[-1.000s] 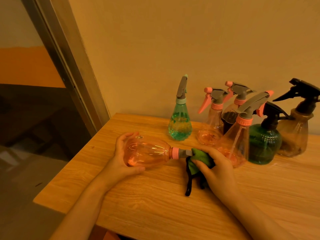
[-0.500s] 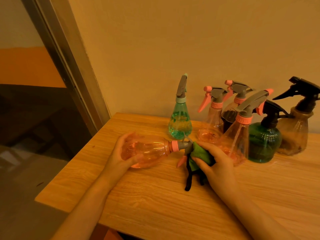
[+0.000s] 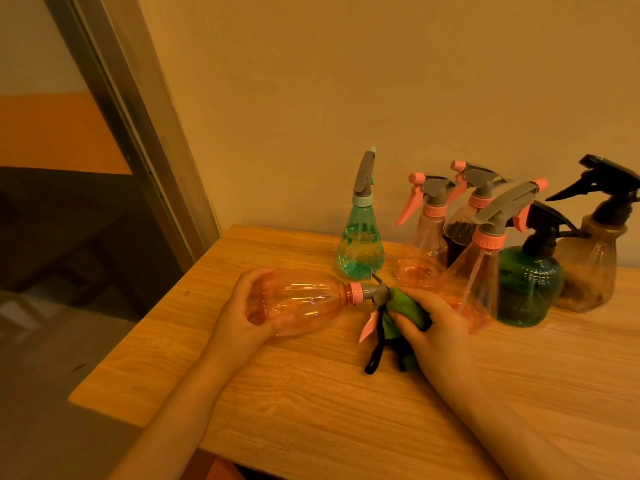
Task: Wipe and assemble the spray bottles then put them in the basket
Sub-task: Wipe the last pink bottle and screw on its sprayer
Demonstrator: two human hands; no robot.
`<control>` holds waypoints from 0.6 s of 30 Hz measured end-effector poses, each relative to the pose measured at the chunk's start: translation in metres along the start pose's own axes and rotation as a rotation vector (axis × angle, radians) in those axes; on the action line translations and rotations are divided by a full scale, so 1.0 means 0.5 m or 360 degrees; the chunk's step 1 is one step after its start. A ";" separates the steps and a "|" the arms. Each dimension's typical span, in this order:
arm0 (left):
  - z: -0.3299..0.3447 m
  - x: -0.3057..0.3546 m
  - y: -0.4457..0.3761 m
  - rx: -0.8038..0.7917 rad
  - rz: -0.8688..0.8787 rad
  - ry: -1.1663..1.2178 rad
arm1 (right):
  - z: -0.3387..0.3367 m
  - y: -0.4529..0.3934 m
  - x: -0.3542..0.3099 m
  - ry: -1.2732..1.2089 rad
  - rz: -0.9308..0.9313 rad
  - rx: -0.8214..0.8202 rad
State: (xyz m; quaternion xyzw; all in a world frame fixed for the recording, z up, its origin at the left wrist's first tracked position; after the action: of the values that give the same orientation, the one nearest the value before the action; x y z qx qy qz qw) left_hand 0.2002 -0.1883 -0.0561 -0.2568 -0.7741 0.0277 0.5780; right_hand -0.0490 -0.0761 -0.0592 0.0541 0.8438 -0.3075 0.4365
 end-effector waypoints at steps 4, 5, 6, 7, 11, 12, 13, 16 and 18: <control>-0.002 -0.012 -0.006 0.0032 -0.0076 -0.0080 | 0.007 0.002 -0.008 0.0007 -0.0017 -0.0068; -0.004 -0.013 -0.006 0.0063 -0.0075 -0.0113 | 0.007 0.002 -0.009 0.0002 -0.0028 -0.0067; -0.006 -0.011 -0.006 0.0088 -0.0059 -0.0145 | 0.008 0.003 -0.011 -0.0004 -0.0036 -0.0069; -0.007 -0.008 -0.005 0.0100 -0.0038 -0.0153 | 0.009 0.004 -0.012 -0.0006 -0.0044 -0.0080; -0.002 -0.002 -0.004 0.0052 -0.0057 -0.0085 | 0.015 0.005 -0.013 0.0056 -0.0066 -0.0165; 0.000 -0.003 -0.005 0.0042 -0.0076 -0.0091 | 0.017 0.005 -0.012 0.0061 -0.0070 -0.0186; 0.001 -0.004 -0.005 0.0046 -0.0083 -0.0099 | 0.017 0.005 -0.014 0.0050 -0.0087 -0.0196; -0.004 -0.012 -0.008 0.0064 -0.0085 -0.0042 | 0.012 0.006 -0.022 0.0016 -0.0163 -0.0131; -0.009 -0.014 -0.009 0.0050 -0.0075 0.0008 | -0.001 0.004 -0.021 0.0023 -0.0166 0.0000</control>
State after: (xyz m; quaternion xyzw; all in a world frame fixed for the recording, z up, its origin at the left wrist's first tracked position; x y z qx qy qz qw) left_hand 0.2039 -0.1964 -0.0594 -0.2295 -0.7779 0.0255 0.5845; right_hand -0.0421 -0.0725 -0.0516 0.0124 0.8486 -0.3294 0.4137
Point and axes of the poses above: each hand's wrist, its own y-axis away from the middle knuckle, its own z-axis out of the palm, x = y × z, the point moved 7 cm from there along -y, towards the middle knuckle
